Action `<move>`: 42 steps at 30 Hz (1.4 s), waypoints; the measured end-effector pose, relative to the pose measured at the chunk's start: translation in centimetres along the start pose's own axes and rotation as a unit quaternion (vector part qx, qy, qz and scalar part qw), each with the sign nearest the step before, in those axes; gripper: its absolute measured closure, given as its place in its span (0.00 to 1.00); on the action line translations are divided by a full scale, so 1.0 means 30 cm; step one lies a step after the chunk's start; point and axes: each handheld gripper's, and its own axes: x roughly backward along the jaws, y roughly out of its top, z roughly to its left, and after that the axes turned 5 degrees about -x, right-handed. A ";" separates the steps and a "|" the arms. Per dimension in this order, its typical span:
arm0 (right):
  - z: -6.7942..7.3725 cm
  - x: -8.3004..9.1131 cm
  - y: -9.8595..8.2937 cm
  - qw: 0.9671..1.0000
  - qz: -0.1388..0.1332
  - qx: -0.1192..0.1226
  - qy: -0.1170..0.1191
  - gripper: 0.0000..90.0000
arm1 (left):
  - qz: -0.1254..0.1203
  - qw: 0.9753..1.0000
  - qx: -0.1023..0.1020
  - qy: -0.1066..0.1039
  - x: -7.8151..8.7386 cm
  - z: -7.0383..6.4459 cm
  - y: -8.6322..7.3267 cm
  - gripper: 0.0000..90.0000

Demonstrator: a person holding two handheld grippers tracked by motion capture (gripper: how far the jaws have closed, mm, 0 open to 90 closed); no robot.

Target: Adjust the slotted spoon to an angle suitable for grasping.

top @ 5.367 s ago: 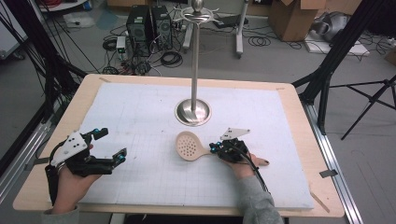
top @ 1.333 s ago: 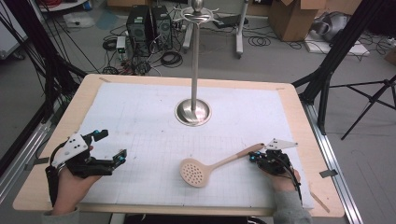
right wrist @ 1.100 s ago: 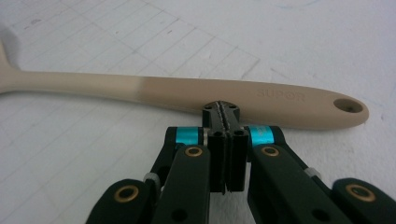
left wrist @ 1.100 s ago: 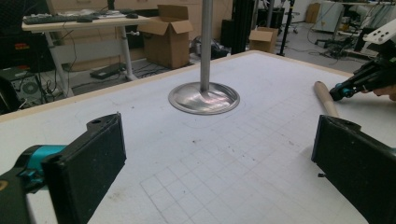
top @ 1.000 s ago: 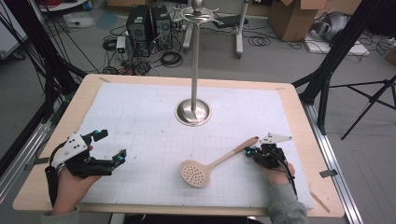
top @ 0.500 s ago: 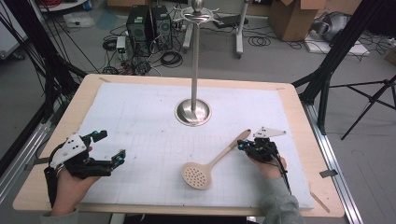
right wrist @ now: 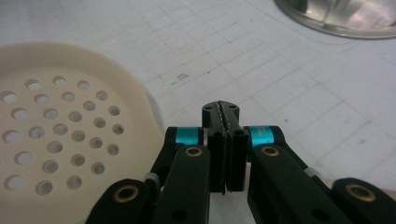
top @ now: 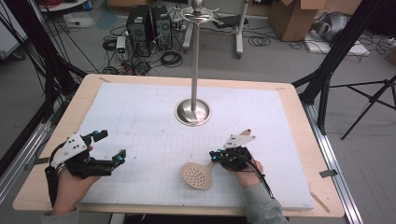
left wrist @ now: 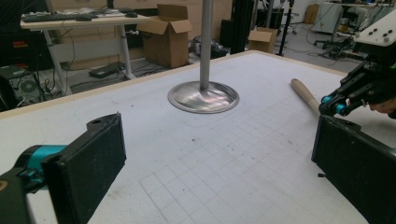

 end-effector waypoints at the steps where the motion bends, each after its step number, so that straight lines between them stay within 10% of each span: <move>1: 0.006 -0.008 0.001 1.000 0.002 0.000 0.003 1.00 | 0.000 1.000 0.001 0.000 0.000 0.001 0.000 0.04; 22: 0.049 -0.055 -0.001 0.999 0.032 0.014 -0.001 1.00 | 0.001 1.000 0.001 0.000 -0.003 0.000 0.000 0.04; 42: 0.055 0.051 -0.093 0.999 0.024 0.023 0.014 1.00 | 0.002 1.000 -0.001 -0.002 -0.008 -0.002 0.001 0.04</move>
